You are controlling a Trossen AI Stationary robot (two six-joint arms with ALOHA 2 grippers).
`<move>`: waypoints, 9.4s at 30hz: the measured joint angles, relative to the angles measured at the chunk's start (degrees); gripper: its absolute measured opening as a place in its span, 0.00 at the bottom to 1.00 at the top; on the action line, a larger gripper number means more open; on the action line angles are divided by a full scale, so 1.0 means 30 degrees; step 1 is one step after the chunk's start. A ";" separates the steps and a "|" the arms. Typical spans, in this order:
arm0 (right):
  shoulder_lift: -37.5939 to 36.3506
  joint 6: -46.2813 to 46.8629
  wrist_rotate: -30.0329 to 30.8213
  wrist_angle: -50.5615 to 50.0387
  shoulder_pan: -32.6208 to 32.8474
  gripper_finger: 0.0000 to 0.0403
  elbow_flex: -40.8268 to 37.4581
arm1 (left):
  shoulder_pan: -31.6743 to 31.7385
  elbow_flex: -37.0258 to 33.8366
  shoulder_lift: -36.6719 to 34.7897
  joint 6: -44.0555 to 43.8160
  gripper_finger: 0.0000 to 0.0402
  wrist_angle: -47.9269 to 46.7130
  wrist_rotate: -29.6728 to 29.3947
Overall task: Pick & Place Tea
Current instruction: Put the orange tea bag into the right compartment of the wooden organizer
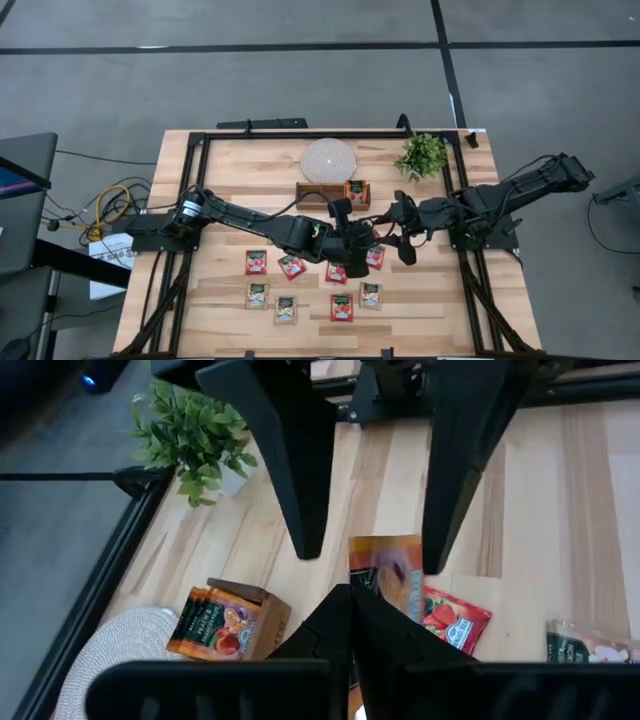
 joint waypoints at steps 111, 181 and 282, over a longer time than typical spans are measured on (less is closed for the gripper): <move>-0.0581 -0.0455 -0.1460 1.7191 -0.9369 0.00 -0.9477 | -0.8393 -0.9777 -0.6834 -2.5223 0.42 -1.6226 -0.3555; 0.8262 -0.0637 0.0602 2.2540 -1.0675 0.19 -0.9619 | -0.8131 -0.9777 -0.6812 -2.4910 0.42 -1.6226 -0.3249; 1.0317 -0.4037 -0.0046 0.8795 -1.0588 0.00 -0.0630 | -0.8133 -0.9777 -0.6812 -2.4917 0.42 -1.5738 -0.3443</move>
